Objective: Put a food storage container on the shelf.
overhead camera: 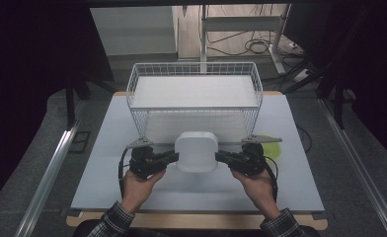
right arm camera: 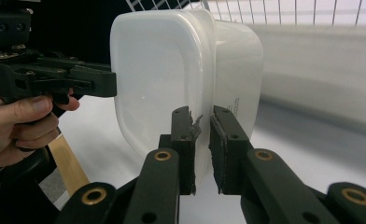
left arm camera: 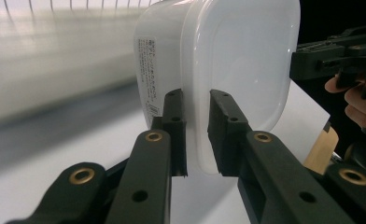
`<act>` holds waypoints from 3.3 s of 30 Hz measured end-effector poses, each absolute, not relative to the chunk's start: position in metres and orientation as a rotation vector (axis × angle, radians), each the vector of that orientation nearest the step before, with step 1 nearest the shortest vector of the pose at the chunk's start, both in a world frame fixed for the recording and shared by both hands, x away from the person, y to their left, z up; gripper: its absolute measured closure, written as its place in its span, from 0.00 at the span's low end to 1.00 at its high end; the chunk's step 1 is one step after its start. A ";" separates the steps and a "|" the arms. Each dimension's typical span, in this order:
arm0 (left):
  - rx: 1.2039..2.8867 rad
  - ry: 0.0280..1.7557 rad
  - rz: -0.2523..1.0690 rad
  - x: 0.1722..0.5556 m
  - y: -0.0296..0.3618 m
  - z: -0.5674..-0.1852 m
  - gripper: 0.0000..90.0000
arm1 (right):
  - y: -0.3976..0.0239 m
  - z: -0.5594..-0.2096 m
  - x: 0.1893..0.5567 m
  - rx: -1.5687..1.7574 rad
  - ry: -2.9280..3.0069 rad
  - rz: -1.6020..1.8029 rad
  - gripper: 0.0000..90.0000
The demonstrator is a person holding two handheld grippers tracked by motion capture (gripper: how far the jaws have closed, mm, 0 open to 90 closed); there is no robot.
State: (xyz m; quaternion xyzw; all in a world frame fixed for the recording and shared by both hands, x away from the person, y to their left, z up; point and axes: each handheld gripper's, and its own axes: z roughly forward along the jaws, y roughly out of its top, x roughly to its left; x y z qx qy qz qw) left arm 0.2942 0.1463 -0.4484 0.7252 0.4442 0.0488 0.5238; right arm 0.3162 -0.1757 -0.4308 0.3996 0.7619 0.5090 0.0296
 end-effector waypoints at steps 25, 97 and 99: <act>1.696 1.012 0.187 0.334 0.168 -0.366 0.87 | -0.159 -0.355 0.366 1.150 2.319 1.662 0.89; 1.695 0.899 0.351 0.376 0.174 -0.321 0.68 | -0.146 -0.298 0.406 1.013 2.145 1.529 1.00; 1.702 0.881 0.344 0.370 0.174 -0.328 0.75 | -0.145 -0.302 0.397 0.957 2.177 1.512 1.00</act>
